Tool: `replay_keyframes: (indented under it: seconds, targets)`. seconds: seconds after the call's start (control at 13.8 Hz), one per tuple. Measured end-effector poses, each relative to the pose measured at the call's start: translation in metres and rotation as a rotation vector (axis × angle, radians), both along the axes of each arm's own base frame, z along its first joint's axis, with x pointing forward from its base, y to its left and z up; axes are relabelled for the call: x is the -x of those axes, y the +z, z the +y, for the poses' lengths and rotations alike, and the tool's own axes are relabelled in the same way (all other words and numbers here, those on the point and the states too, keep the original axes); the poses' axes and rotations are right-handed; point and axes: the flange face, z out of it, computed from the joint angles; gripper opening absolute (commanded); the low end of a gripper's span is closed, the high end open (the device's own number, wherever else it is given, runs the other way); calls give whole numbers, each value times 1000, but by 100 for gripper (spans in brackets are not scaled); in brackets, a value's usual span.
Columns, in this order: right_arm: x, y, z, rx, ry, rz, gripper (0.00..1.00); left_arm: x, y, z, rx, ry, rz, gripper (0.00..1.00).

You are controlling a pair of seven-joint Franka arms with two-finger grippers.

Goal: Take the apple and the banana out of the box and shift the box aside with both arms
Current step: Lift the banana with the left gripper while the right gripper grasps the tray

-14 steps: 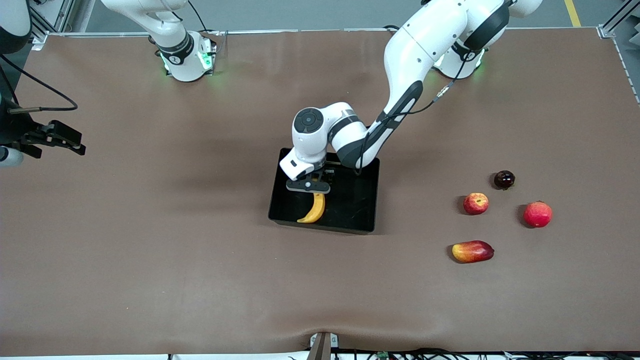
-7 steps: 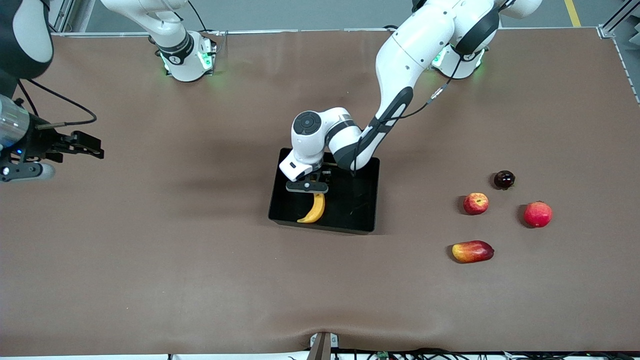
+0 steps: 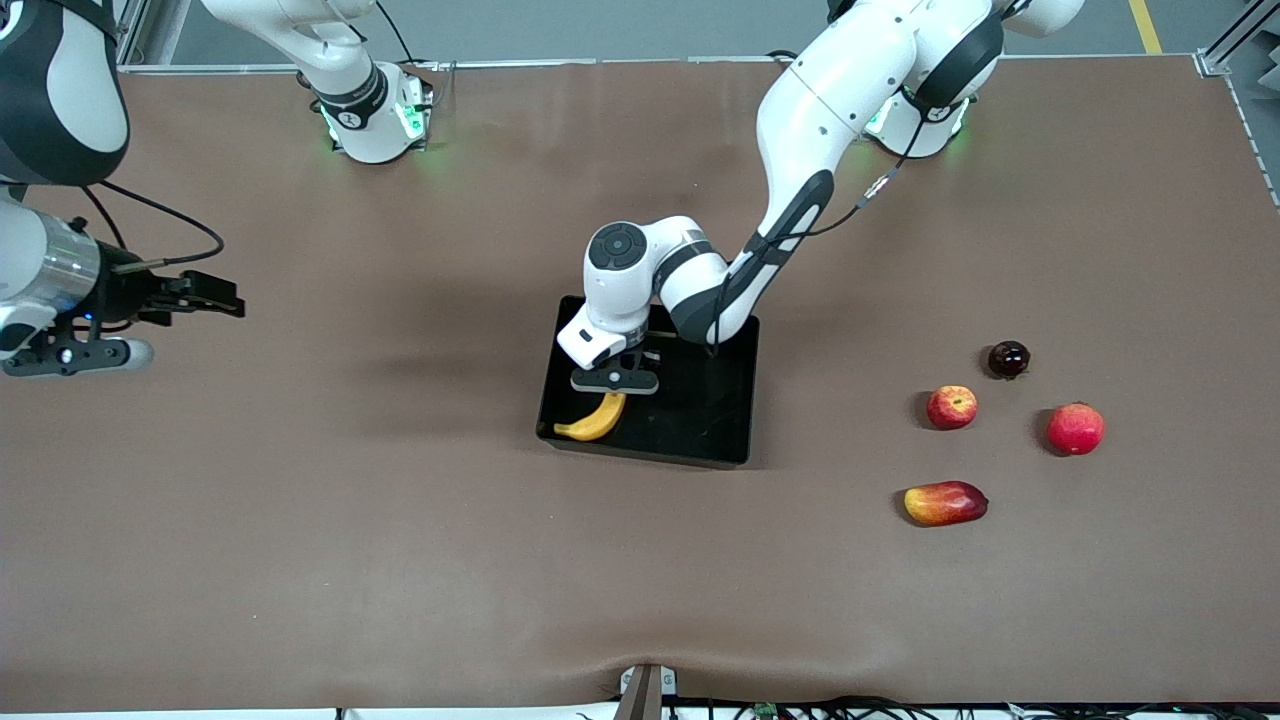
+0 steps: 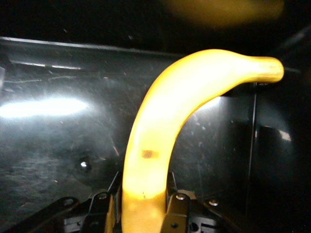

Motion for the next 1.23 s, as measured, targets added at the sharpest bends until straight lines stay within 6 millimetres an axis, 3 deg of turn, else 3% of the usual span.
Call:
replay_keyframes:
  seconds: [0.14,0.43,0.8,0.94,1.08,1.23]
  targets:
    - [-1,-4,20,-9,-67,8,100,-5,15,3,-10,9,-6,0]
    - [1,-20,89,-33,-100,40,100,-13,64,10,-41,32,-23,0]
    - [-9,-82,148,-56,-51,48,100,-43,166,49,-63,118,-77,0]
    - [-5,-111,184,-52,-56,-2,100,-64,213,83,-37,185,-82,0]
    - [6,-137,227,-43,-67,-37,100,-92,252,137,-21,206,-54,0]
    - [16,-155,269,-38,-78,-66,100,-118,275,196,-36,205,-20,0]
